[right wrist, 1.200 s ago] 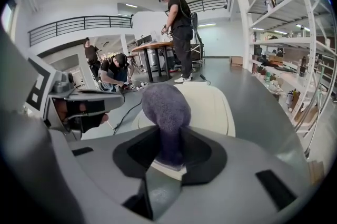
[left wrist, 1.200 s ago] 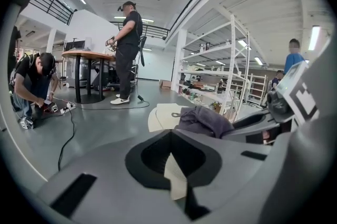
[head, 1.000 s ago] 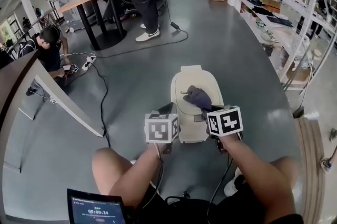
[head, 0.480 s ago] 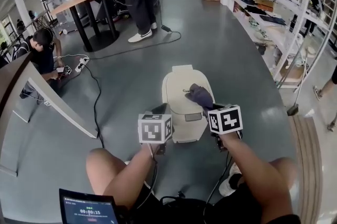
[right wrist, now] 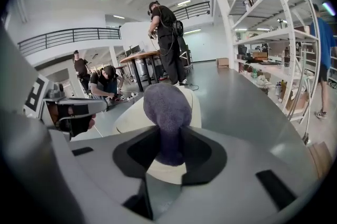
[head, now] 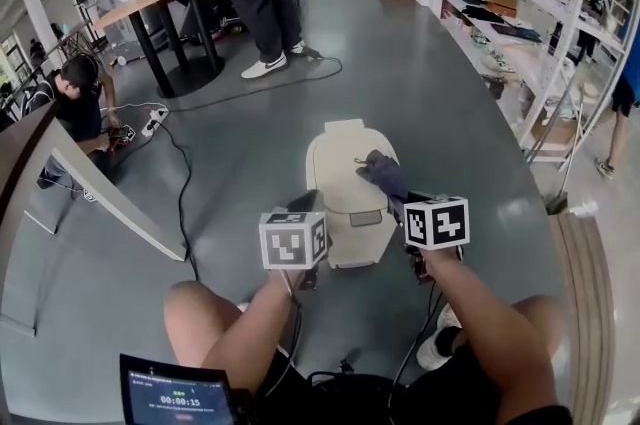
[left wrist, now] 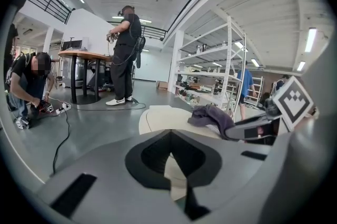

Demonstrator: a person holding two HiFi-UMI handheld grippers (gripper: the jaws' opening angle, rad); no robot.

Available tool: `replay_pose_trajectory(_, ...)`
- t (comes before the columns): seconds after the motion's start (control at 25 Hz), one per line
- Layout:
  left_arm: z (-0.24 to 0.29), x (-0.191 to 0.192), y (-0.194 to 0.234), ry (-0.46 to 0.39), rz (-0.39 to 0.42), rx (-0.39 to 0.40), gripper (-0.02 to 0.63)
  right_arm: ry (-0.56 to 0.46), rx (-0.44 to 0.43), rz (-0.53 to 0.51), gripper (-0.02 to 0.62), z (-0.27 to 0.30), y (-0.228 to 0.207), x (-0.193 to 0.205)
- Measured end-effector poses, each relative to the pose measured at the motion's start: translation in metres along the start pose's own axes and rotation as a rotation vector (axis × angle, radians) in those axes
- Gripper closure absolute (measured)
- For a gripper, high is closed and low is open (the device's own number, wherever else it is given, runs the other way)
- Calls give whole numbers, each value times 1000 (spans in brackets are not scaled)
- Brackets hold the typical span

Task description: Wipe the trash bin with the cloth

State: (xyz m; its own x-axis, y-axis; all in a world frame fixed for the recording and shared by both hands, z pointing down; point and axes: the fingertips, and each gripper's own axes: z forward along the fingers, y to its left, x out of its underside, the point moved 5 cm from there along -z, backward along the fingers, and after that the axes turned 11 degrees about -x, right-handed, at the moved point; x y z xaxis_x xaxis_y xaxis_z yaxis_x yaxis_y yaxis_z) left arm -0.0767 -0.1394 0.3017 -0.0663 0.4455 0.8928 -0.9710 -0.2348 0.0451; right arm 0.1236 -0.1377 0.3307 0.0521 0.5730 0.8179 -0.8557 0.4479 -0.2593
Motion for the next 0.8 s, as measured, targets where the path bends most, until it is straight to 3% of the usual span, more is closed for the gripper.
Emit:
replay_pose_trajectory(0.36, -24, 8, 21, -19, -95, -32, 607, -103, -112, -91, 482, -4, 53, -11)
replay_pose_trajectory(0.48, -38, 19, 30, -18, -78, -65, 607, -98, -138, -100, 482, 3, 73, -3)
replay_pose_trajectory(0.8, -79, 45, 41, -38, -99, -110, 607, -113, -127, -109, 482, 2, 109, 32)
